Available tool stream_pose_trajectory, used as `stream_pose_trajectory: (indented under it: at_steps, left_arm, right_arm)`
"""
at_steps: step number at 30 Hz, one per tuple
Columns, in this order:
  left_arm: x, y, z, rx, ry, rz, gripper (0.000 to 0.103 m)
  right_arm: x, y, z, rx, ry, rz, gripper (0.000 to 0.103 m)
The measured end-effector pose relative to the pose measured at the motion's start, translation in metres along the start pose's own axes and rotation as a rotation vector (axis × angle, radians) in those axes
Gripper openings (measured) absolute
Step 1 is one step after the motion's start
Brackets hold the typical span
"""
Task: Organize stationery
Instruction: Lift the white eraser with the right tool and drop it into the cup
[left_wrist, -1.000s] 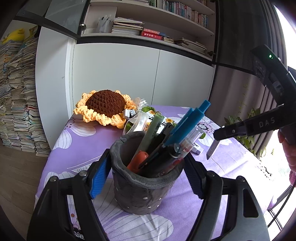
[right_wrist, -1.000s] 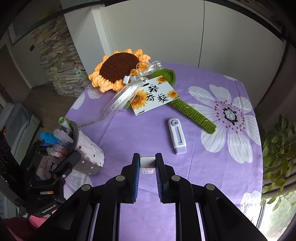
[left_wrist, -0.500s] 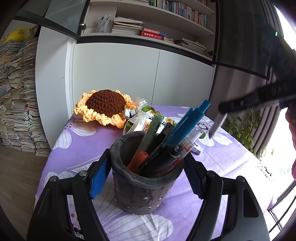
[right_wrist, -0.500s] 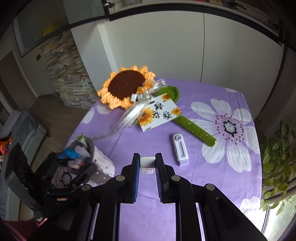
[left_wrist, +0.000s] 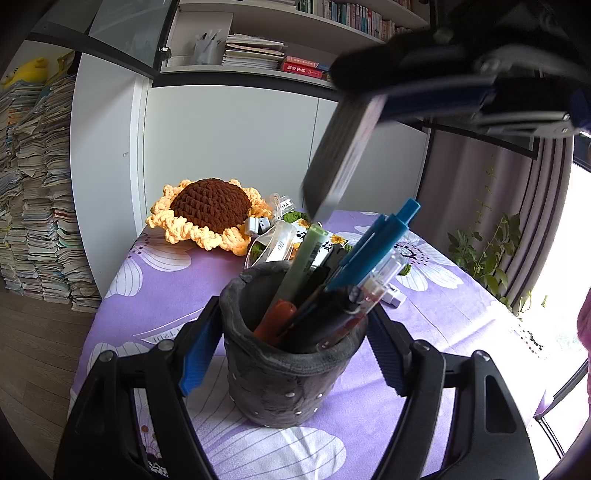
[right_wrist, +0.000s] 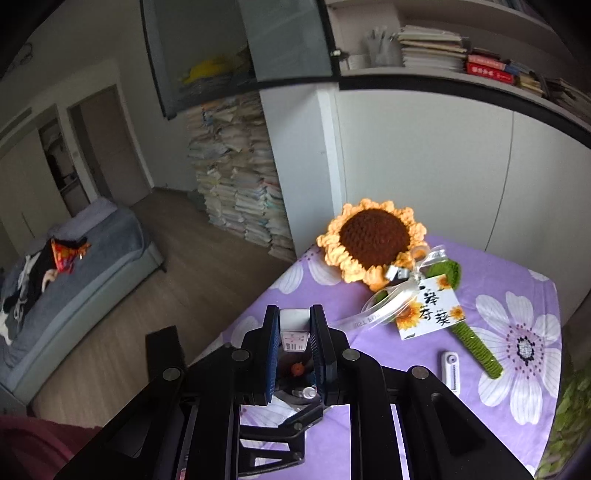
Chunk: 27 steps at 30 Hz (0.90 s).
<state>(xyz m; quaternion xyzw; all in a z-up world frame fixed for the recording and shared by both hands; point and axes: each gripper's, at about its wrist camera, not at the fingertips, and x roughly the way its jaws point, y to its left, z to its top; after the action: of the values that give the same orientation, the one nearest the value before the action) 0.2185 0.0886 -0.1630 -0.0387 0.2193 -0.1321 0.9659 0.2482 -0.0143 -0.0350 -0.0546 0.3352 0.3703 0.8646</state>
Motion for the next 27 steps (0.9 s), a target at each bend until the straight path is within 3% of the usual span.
stream_pose_trajectory:
  at_steps: [4,12,27]
  left_arm:
    - [0.000,0.000,0.000,0.000,0.000,0.000,0.074]
    - [0.000,0.000,0.000,0.000,0.000,0.000,0.074]
    - [0.002,0.000,0.000,-0.001,0.002,-0.001,0.074]
  right_arm:
    - [0.028,-0.005,-0.007,0.010,0.066,0.018,0.018]
    - [0.053,-0.010,-0.009,0.000,0.113,0.003,0.018]
    - [0.060,-0.019,-0.013,0.045,0.126,0.021,0.018]
